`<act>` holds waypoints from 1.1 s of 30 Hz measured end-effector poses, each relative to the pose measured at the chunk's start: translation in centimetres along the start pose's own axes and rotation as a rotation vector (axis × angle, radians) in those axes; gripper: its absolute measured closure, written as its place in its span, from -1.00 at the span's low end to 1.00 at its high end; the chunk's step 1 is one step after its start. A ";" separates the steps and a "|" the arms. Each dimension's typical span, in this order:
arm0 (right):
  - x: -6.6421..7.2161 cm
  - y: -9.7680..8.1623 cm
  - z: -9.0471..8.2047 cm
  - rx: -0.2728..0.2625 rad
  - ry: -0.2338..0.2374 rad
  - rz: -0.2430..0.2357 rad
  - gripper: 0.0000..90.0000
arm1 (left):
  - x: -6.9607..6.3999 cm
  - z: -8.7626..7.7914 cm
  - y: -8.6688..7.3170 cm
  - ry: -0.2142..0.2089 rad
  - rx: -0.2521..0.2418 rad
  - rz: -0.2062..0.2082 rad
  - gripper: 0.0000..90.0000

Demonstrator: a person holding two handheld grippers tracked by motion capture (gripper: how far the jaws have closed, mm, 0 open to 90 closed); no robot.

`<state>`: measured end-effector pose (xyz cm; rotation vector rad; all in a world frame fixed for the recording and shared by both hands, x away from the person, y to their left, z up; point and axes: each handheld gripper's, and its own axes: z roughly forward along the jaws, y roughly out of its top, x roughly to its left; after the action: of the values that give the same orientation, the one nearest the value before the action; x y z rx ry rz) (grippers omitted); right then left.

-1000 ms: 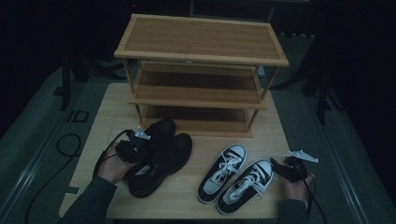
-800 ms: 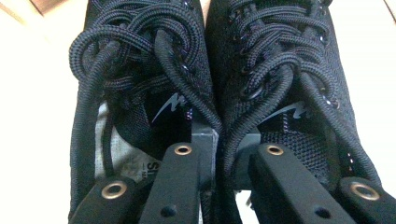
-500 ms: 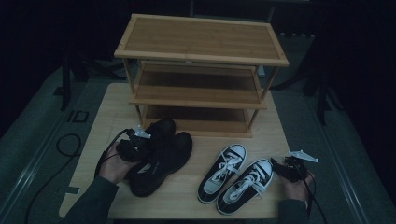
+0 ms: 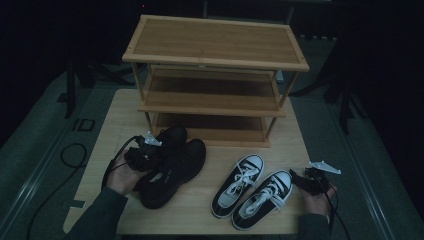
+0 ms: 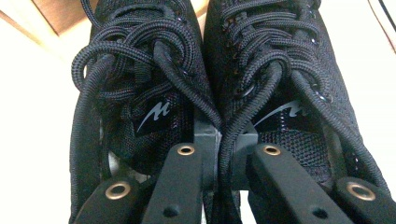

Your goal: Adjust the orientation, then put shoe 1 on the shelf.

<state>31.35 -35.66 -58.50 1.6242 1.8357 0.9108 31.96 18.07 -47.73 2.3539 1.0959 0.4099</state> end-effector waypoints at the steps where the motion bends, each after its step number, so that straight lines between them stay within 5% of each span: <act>1: 0.0 0.0 0.0 0.000 0.000 0.000 -0.27 | 0.0 0.0 0.1 -0.001 0.000 0.000 0.91; 33: 0.0 0.0 0.0 0.001 0.005 -0.002 -0.28 | -0.7 0.4 2.5 0.005 -0.023 0.021 0.91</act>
<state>31.41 -35.69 -58.50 1.6221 1.8406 0.9144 33.26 16.00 -46.68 2.3471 1.0644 0.4338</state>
